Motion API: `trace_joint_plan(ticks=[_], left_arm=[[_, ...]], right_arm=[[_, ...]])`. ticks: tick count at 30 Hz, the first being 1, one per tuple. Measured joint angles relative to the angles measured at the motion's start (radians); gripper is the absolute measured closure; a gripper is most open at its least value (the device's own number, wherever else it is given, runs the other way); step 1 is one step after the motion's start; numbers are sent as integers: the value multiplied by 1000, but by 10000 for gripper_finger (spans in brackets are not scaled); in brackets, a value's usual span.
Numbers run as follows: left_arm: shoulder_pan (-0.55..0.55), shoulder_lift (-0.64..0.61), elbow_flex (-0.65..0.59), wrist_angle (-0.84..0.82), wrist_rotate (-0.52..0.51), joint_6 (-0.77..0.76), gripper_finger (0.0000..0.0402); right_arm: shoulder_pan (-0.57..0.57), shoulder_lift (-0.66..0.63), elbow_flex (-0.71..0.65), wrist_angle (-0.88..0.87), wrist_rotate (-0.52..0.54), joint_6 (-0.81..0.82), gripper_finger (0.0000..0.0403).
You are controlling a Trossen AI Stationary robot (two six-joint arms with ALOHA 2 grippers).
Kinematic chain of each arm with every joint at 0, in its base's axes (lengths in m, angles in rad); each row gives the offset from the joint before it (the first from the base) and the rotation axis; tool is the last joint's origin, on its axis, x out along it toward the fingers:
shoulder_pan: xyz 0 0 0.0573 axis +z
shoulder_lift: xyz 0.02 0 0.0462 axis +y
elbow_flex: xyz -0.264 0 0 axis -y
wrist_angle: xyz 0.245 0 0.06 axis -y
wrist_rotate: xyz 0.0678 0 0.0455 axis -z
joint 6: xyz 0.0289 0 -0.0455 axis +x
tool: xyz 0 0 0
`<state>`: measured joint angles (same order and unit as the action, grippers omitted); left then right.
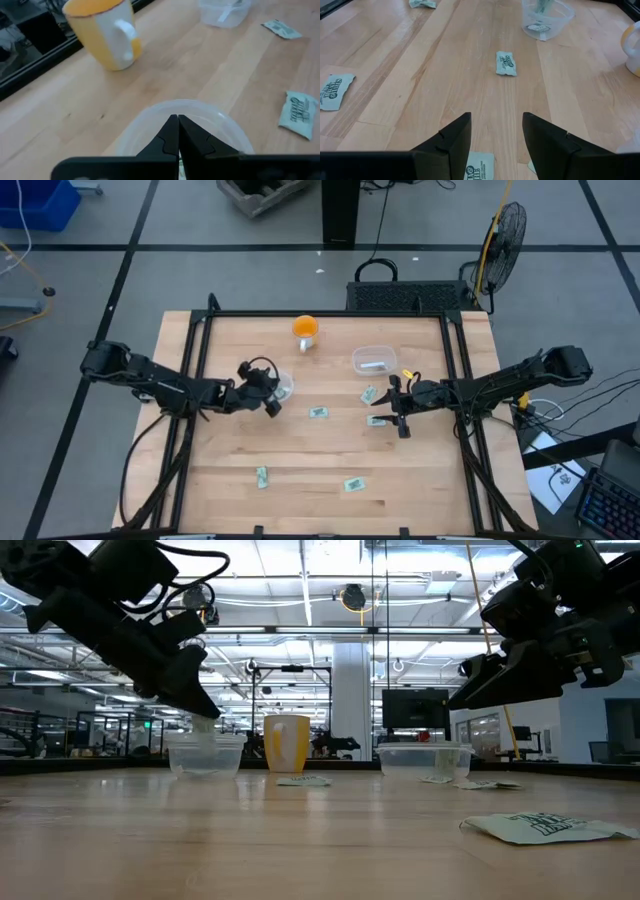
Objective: Pick and place Stevia / Truvia into bins
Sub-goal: Put the white stevia packet into the left transparent container, then put the white stevia packet into the right transparent container
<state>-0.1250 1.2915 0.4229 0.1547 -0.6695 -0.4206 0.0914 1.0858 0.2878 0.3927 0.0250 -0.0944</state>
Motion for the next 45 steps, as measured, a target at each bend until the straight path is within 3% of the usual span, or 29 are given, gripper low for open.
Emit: trace_joint_plan(ticks=[11, 24, 27, 34, 45], left_arm=[[41, 0, 0, 15, 139, -37, 396], [53, 0, 0, 11, 113, -37, 301], [46, 0, 0, 73, 156, -37, 299], [1, 0, 0, 315, 373, 39, 304], [-117, 0, 0, 366, 377, 50, 304]], right_arm=[[0, 0, 0, 0, 0, 0, 232], [0, 0, 0, 0, 0, 0, 232], [0, 0, 0, 0, 0, 0, 232], [0, 2, 0, 65, -17, 32, 232], [30, 17, 0, -61, -83, 153, 232]])
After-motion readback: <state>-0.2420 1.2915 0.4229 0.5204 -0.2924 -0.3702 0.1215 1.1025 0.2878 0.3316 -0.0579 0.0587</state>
